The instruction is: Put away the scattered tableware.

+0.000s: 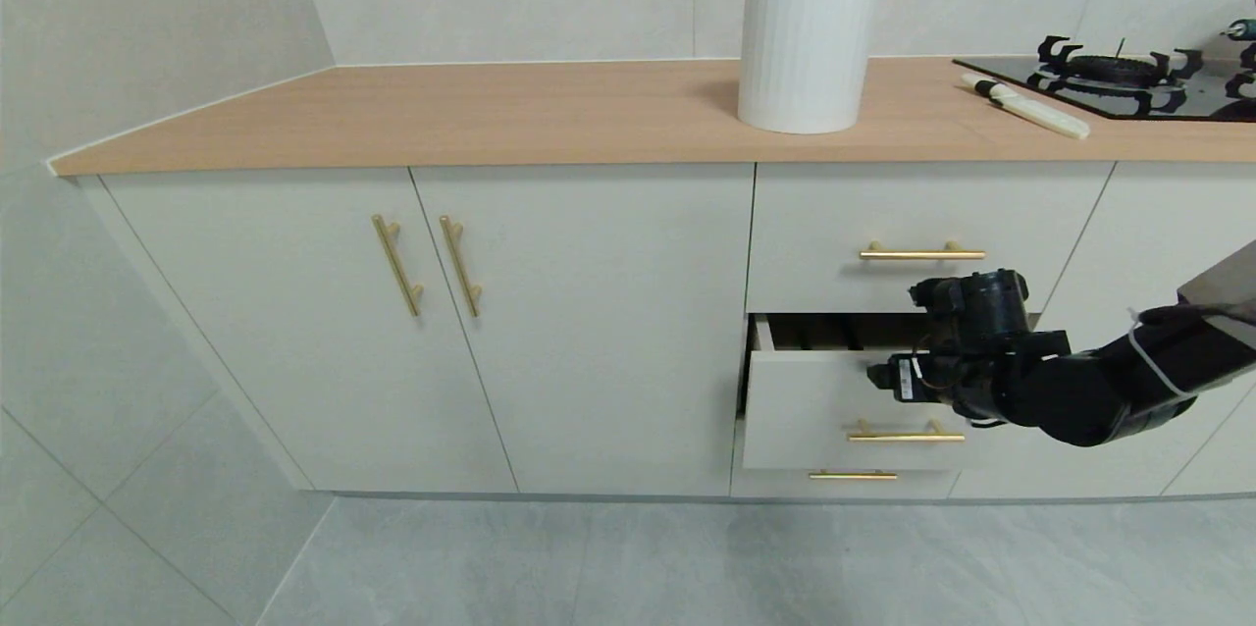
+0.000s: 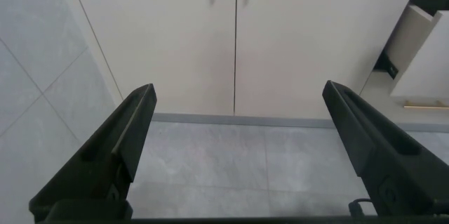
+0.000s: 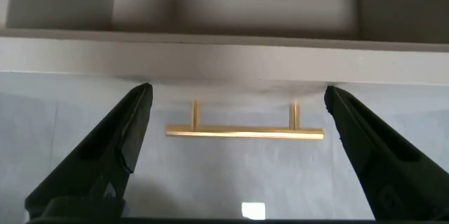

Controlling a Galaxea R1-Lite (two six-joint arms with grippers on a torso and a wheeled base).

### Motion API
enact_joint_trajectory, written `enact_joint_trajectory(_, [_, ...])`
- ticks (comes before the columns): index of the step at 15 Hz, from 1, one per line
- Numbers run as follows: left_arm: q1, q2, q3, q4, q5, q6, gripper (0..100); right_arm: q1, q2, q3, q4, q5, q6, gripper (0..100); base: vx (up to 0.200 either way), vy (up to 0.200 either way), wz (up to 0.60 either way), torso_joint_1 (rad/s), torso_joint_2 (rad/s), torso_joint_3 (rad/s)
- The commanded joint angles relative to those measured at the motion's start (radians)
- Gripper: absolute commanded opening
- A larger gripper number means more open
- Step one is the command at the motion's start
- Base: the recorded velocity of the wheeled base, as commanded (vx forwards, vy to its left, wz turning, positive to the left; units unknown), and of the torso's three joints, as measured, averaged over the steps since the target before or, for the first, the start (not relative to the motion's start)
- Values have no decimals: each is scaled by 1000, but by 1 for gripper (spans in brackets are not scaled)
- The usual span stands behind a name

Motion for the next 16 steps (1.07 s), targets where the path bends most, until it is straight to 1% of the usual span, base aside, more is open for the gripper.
enact_joint_trajectory(1, [0,0,0,0,0,-1,100,-7,49,1,-40,-12,-1,100,0,0,0,0,0,0])
enact_joint_trajectory(3, [0,0,0,0,0,-1,100,-16,70,-6,-91,-15,-2,100,0,0,0,0,0,0])
enact_joint_trajectory(7, [0,0,0,0,0,-1,100,-19,111,-21,-139,-42,-1,100,0,0,0,0,0,0])
enact_joint_trajectory(11, [0,0,0,0,0,-1,100,-19,156,-36,-243,-72,1,100,0,0,0,0,0,0])
enact_joint_trajectory(14, [0,0,0,0,0,-1,100,-21,194,-87,-260,-112,44,100,0,0,0,0,0,0])
enact_joint_trajectory(16, [0,0,0,0,0,-1,100,-33,208,-104,-268,-121,44,100,0,0,0,0,0,0])
